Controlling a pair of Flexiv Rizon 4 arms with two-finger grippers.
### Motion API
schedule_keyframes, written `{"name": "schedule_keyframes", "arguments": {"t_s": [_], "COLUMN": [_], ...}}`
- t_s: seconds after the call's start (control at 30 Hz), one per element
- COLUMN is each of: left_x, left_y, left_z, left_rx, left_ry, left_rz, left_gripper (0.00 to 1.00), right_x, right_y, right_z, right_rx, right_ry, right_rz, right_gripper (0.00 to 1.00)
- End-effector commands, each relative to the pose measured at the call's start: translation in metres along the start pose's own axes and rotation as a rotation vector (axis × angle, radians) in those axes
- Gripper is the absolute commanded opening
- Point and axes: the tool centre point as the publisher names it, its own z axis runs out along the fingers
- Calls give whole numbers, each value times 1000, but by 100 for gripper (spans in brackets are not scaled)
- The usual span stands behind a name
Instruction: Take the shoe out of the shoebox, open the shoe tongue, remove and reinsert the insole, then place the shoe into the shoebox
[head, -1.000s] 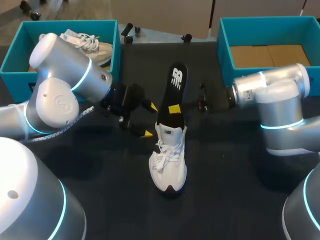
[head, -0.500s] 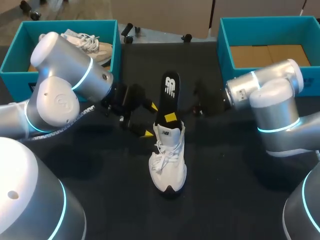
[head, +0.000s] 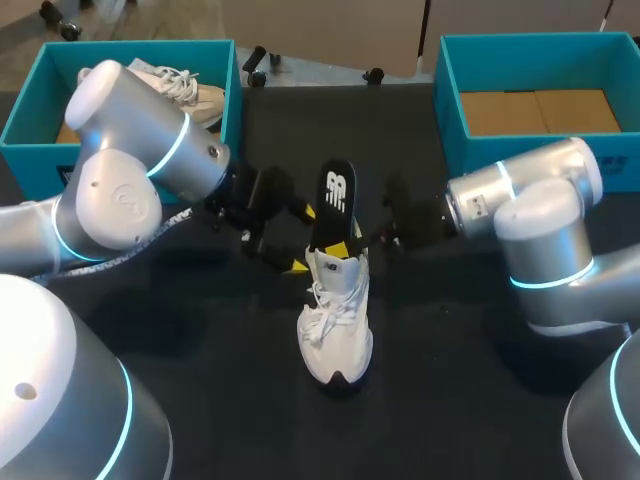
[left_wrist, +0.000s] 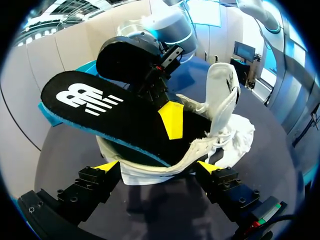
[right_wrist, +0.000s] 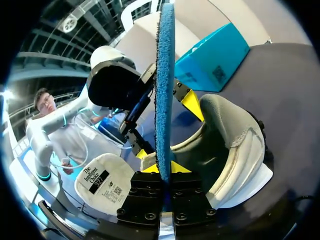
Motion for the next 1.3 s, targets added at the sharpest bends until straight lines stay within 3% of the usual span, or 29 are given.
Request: {"name": "schedule_keyframes", "arguments": {"t_s": [0.03,0.43,0.77,0.93,0.97,1.0,1.3], "left_x": [-2,5,7,7,8,8,9], "left_y": [-1,3,4,4,3,3,2], "left_z": [0,-3,-3,-2,-2,-2,-2], "left_rx": [1,1,1,3,4,4,-3], "left_ry": [5,-5,-8,-9,-8,-7,10], "left_rz": [2,-12,-24,-23,-23,-23,-16], "left_gripper": [100,100,100,100,100,100,100], "right_x": [7,-1,-6,-6,-7,-7,-7], "right_y": [3,33,35,34,35,34,27], "right_z": [-3,-12,-25,-27,-27,-26,-18], "right_rx": [-9,4,23,25,33,36,88], "right_ry": [-24,-45,-44,-41,-35,-31,27], "right_rz": [-19,-104,-106,-101,-100,-100,-101], "right_gripper": [24,27,31,22,2,0,0]}}
